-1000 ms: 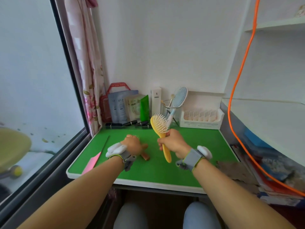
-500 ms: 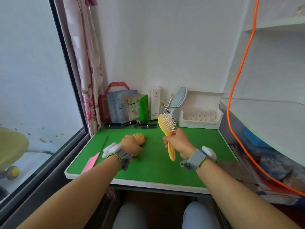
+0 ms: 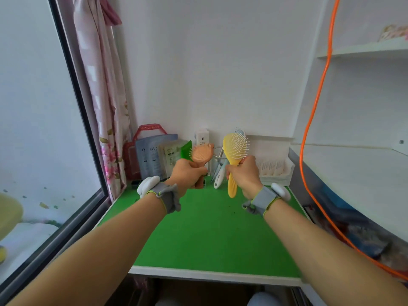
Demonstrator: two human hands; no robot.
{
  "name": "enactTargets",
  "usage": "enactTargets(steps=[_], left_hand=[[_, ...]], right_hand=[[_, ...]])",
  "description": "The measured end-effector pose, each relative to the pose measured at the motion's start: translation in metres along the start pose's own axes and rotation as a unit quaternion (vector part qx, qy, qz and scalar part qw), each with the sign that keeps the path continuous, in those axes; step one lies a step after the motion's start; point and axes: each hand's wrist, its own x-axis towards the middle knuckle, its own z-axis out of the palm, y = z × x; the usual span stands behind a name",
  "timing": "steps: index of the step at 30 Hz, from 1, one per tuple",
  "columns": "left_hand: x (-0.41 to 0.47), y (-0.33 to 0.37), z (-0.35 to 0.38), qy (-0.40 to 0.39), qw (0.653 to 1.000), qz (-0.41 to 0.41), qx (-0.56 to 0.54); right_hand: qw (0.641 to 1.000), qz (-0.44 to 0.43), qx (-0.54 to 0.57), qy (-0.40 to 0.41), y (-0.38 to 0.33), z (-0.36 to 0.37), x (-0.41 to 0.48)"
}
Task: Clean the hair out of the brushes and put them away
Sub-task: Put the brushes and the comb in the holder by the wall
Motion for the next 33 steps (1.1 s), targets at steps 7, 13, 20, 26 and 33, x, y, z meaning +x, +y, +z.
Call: enactTargets(steps=[7, 13, 20, 26, 33], left_hand=[[0.043, 0.042, 0.010, 0.022, 0.998, 0.051, -0.044], [0.080, 0.059, 0.028, 0.051, 0.994, 0.072, -0.060], [0.108, 0.055, 0.046, 0.045, 0.995, 0.077, -0.051], [0.109, 0.032, 0.056, 0.051, 0.994, 0.085, -0.041], [0.113, 0.014, 0.059, 0.056, 0.995, 0.086, 0.001]], right_hand=[[0.998, -0.023, 0.038, 0.048, -0.036, -0.003, 0.041], [0.994, -0.046, 0.038, 0.096, -0.043, 0.004, 0.071], [0.988, -0.059, 0.071, 0.120, -0.033, 0.019, 0.088], [0.989, -0.062, 0.045, 0.125, -0.012, 0.027, 0.090], [0.986, -0.085, 0.035, 0.140, 0.000, 0.035, 0.082]])
